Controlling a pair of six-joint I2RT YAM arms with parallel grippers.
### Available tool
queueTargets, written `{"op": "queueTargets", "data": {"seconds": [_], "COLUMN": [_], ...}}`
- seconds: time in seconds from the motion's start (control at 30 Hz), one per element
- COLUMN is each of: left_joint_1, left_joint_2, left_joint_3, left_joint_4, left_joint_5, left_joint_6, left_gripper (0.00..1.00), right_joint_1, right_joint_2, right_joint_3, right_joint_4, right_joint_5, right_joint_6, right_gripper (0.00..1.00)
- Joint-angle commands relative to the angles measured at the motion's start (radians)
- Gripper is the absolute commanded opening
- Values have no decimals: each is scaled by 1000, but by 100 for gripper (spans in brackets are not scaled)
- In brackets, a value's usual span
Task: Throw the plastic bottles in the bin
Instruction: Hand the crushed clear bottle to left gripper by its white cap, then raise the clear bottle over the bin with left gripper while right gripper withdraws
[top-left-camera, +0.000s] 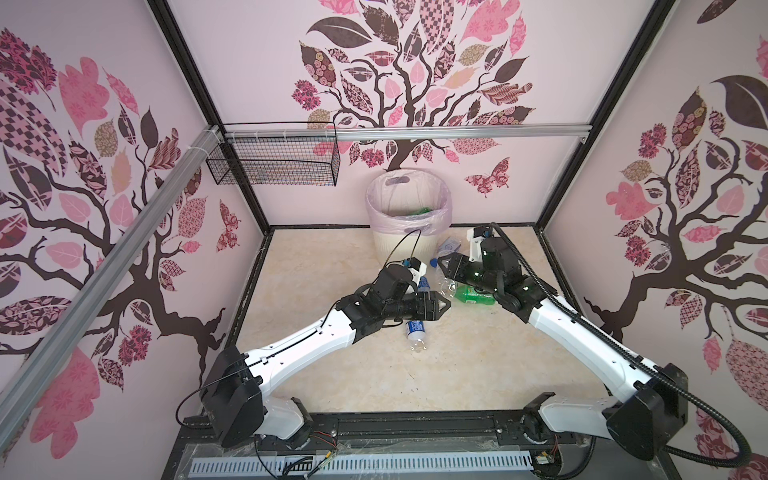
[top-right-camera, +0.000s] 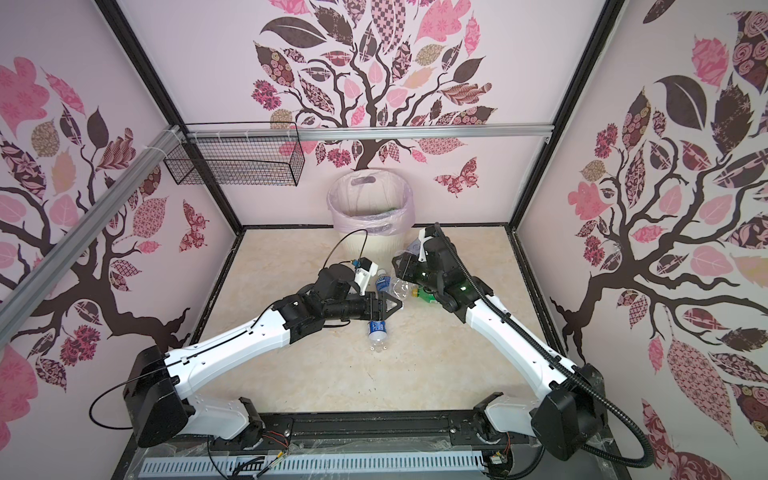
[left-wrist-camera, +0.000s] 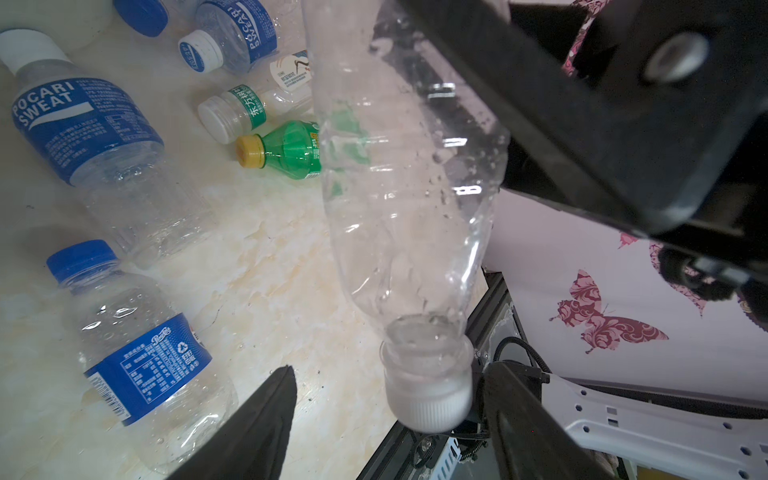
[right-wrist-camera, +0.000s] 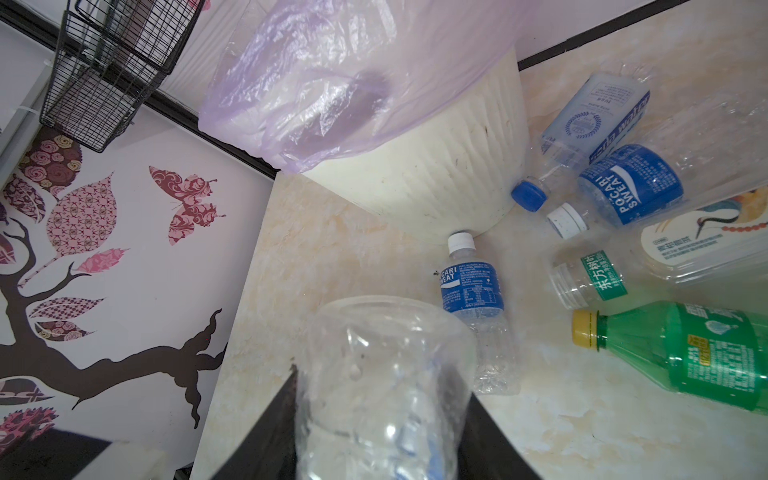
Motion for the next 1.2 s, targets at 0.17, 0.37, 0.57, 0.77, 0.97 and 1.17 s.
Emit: {"op": "queueTargets", "data": {"seconds": [0.17,0.37,0.57,0.77,0.97,1.17], "left_joint_1": [-7,-8,-8,-7,-8,-4], "left_joint_2": [40,40,16,-11,-38,-62], "left_joint_3": [38,33,14,1,7,56], "left_joint_4": [44,51,47,19,-56,-159], "left_joint_5": [13,12,-3,-44,-118,-222], "left_joint_6": [-13,-18,-9,12,58,144], "left_gripper": [60,43,30,26,24,23], "right_joint_1": [6,5,6,5,4,4], "right_joint_2": [9,7,-3,-11,-26,-49], "right_joint_3": [53,52,46,40,46,77], "right_joint_4": [9,11,6,0,-13,-31], "right_joint_5": [-1,3,8,11,23,35], "right_joint_6": [-18,-15,-15,-18,-27,-44], "right_gripper": [51,52,54,68,86,99]}}
